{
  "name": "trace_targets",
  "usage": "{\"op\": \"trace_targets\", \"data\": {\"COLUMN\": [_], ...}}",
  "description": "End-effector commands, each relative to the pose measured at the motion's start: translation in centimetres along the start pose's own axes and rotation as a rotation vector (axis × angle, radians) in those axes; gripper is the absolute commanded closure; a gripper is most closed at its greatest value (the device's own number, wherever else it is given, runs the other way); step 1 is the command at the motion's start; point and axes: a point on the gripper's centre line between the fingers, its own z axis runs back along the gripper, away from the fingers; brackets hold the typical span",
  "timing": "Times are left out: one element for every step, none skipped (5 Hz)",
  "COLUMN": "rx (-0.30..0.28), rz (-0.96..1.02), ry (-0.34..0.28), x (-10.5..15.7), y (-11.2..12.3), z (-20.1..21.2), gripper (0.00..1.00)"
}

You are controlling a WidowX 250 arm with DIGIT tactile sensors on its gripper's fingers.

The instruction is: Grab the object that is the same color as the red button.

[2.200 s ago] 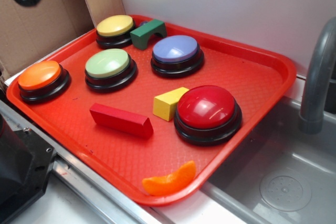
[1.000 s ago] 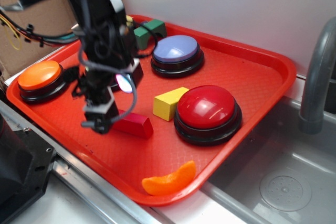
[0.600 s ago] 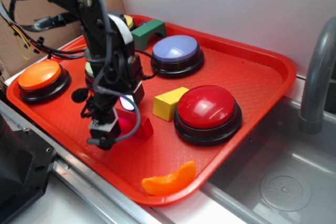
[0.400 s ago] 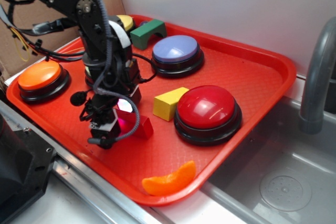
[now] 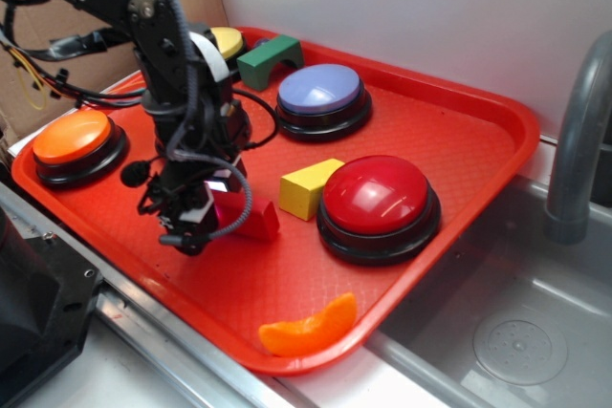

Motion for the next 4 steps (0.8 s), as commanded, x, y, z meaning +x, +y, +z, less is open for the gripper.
{"op": "trace_targets", "data": {"rx": [0.086,0.063,0.080,0.042], "rz": [0.362,0.613,0.862,1.081], "ry": [-0.057,-0.018,-0.016,-0.049], "x": [1.0,1.1,0.3,-0.9], "y": [0.8,0.6,0.5,0.7], "z": [6.6,10.2,12.0,13.8], "gripper": [1.00,1.00,1.00,1.00]}}
